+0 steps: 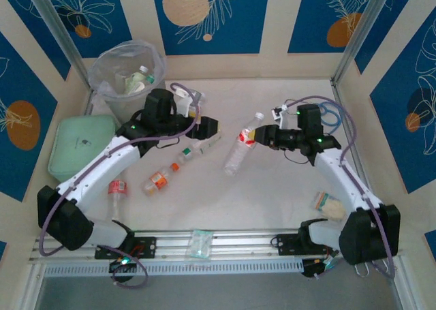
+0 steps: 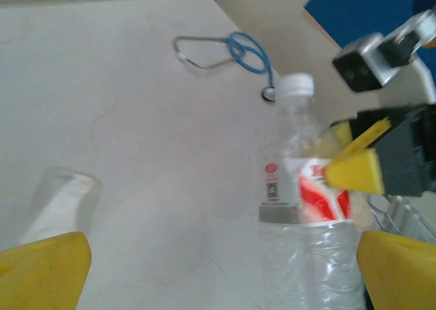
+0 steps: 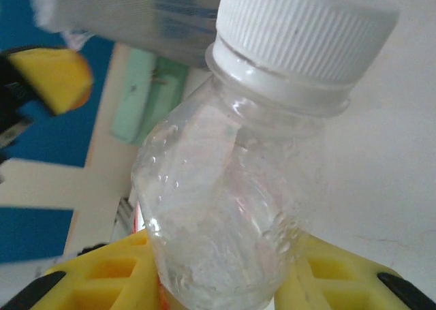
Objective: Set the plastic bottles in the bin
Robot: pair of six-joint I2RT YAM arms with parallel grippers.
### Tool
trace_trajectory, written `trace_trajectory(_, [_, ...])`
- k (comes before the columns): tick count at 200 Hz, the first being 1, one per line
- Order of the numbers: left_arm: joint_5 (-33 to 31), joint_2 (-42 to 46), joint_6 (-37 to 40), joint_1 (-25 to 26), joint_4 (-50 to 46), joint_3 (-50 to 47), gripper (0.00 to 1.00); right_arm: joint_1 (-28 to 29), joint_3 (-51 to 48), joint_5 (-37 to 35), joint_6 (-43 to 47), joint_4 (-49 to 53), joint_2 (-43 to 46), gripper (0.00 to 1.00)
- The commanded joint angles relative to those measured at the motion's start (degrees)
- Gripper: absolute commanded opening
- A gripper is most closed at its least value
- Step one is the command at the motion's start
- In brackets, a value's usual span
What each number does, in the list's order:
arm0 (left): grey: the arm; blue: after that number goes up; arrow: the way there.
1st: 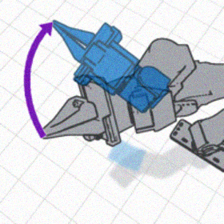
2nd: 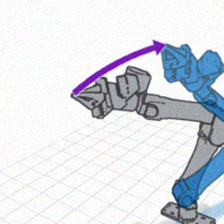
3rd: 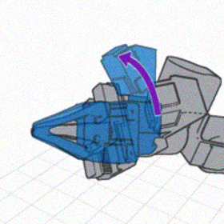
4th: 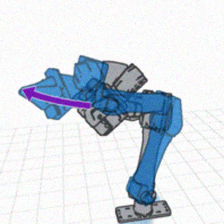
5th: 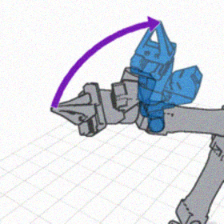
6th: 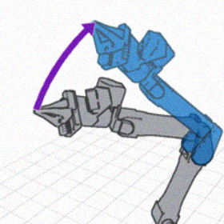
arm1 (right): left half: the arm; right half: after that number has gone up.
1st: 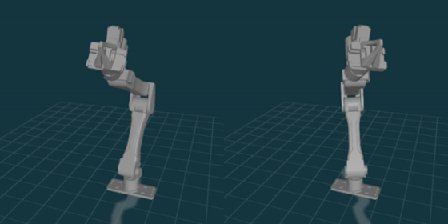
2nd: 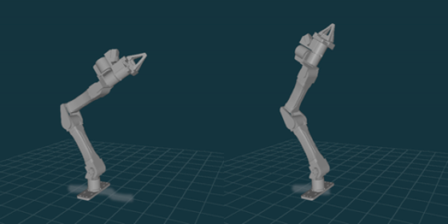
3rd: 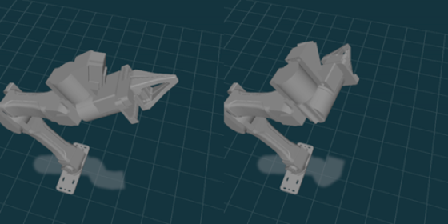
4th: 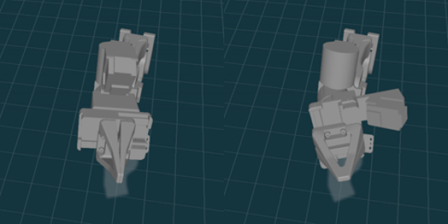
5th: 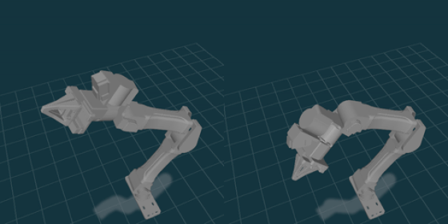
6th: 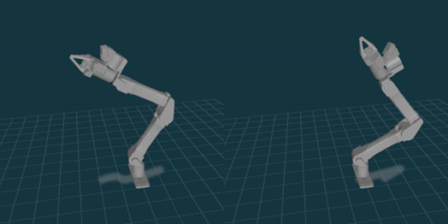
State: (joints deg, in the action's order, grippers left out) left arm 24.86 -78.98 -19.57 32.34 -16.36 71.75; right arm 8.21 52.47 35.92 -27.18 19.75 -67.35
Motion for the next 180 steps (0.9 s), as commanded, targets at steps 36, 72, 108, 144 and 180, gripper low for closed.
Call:
trace_trajectory(36, [21.0, -2.6, -9.1, 1.2, 13.0, 0.0, 1.00, -4.5, 1.4, 18.7, 16.2, 4.6, 2.1, 0.35])
trace_trajectory(72, [26.8, -5.4, -10.9, 4.0, 17.4, -0.8, 1.00, -4.4, 0.2, 20.4, 13.9, 1.0, 1.4, 0.34])
trace_trajectory(108, [26.9, -8.9, -5.9, 6.5, 13.0, 1.0, 1.00, -4.4, 0.3, 21.1, 12.6, -0.7, 1.7, 0.34])
trace_trajectory(144, [27.0, -12.1, -5.1, 7.7, 12.6, 2.5, 1.00, -4.3, 0.9, 21.1, 12.4, -0.8, 1.4, 0.34])
trace_trajectory(180, [28.0, -12.9, -6.1, 8.5, 14.1, 2.5, 0.88, -3.9, 0.4, 20.8, 10.9, -3.3, 1.4, 0.34])
